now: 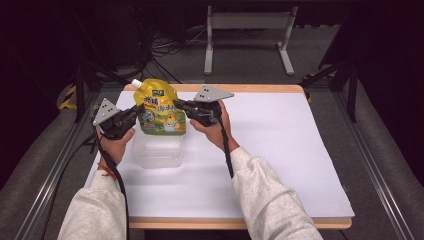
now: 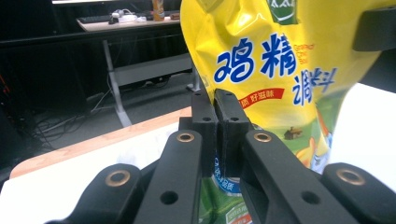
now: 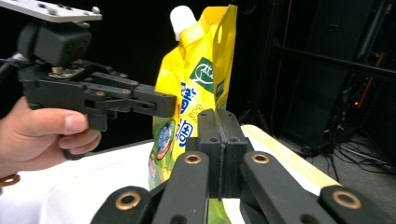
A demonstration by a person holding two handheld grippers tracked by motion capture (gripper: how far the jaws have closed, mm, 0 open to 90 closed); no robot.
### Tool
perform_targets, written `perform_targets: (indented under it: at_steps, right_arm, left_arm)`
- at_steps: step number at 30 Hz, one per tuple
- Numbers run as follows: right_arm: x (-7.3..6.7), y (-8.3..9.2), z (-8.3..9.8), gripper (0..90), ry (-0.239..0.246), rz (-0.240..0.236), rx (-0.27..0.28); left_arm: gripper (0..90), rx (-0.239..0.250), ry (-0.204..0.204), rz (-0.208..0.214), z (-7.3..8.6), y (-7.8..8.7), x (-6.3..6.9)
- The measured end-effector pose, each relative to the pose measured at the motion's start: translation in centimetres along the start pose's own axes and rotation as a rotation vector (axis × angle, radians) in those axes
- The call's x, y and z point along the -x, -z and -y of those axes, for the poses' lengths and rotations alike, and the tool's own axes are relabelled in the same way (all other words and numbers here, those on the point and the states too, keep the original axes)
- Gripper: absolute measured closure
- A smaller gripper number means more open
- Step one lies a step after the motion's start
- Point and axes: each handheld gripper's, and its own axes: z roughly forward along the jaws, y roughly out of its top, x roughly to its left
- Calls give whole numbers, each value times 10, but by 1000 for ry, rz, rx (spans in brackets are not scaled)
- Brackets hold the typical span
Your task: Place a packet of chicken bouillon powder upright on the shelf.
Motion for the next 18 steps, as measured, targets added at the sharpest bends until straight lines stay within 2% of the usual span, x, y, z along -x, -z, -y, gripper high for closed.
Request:
perform_targets:
  at_steps: [2, 10, 13, 15, 18]
  right_arm:
    - [4, -1, 0, 900, 3, 7, 6]
    - [5, -7, 6, 900, -11, -2, 7]
    - [3, -9, 11, 900, -8, -10, 1]
    - [3, -8, 12, 900, -28, -17, 19]
    - [2, -8, 12, 900, -24, -27, 16]
  left_arm:
    - [876, 7, 10, 4, 0, 0, 0]
    - [865, 2, -5, -15, -2, -1, -2]
    - [865, 2, 18, -3, 4, 0, -4]
    - [861, 13, 44, -1, 6, 2, -6]
    - [858, 6, 41, 2, 6, 3, -7]
